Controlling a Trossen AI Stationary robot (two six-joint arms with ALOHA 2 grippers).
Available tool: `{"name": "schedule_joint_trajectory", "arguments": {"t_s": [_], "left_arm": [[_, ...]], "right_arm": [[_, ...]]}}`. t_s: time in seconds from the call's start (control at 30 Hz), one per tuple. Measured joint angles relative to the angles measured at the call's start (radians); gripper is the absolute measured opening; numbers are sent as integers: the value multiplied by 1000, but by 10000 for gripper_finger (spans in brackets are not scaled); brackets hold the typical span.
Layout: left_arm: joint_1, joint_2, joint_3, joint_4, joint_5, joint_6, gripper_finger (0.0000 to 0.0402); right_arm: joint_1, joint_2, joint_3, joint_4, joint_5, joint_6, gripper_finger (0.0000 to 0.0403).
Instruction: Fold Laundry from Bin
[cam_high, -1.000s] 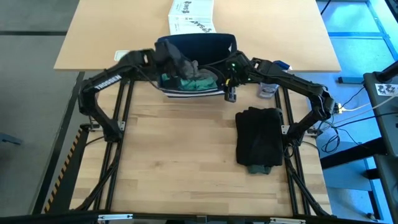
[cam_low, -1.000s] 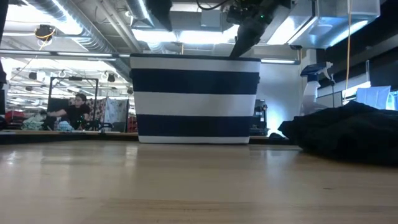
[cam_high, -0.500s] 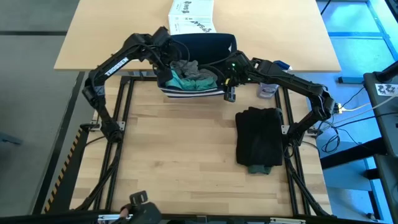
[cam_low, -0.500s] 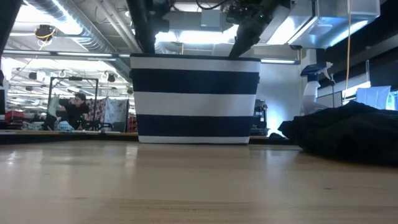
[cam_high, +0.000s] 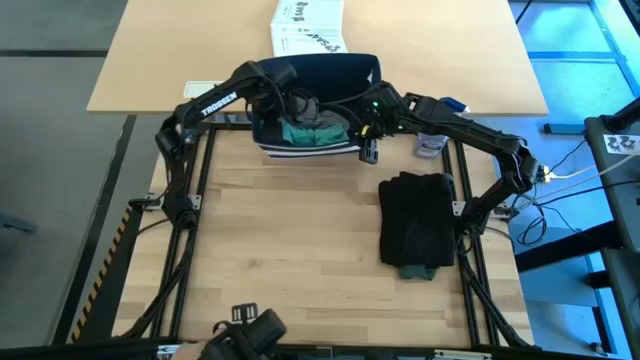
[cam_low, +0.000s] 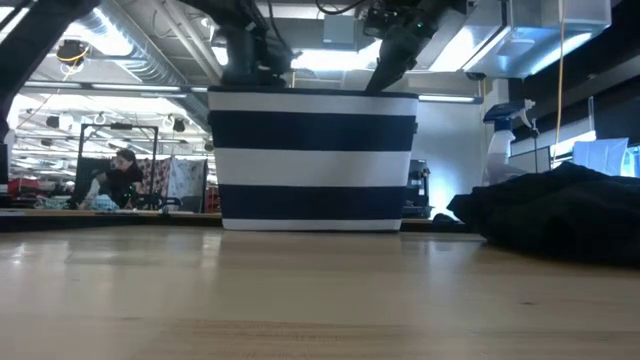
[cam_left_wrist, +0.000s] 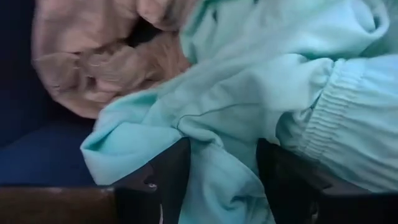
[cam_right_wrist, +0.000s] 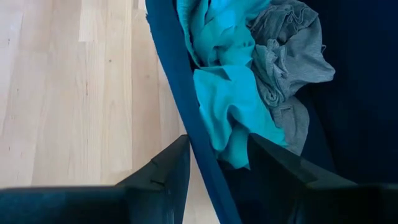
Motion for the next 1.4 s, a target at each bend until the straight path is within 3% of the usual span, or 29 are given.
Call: {"name": "schedule_joint_trajectory", "arguments": {"t_s": [0.1, 0.2, 0.27, 0.33, 0.5, 0.67, 0.8, 0.9, 1.1, 1.4], "left_arm": [[-6, 12, 0, -13, -3, 56, 147], [-15, 11, 0, 1, -29, 104, 86], [-21, 11, 0, 16, -81, 129, 36], [-26, 11, 12, 13, -166, 149, 12], [-39, 12, 163, 9, -346, 157, 6], [-75, -26, 419, -9, -390, 180, 4], [-131, -194, 378, 131, -479, 206, 3], [-193, -309, 379, 178, -535, 115, 2], [-391, -493, 380, 218, -417, 14, 2], [-803, -527, 379, 225, -116, -17, 2]], "right_arm": [[0, 0, 0, 0, 0, 0, 159], [0, 0, 0, 0, 0, 1, 159], [0, 0, 0, 0, 0, 0, 159], [0, 0, 0, 7, 0, 0, 159], [0, 0, 0, 48, 42, 0, 159], [0, 0, 0, 63, 70, 1, 159], [0, 0, 0, 75, 112, 12, 159], [0, 0, 0, 106, 148, 33, 159], [-1, 0, 0, 169, 193, 35, 159], [-19, 0, 0, 187, 237, 40, 159]]}}
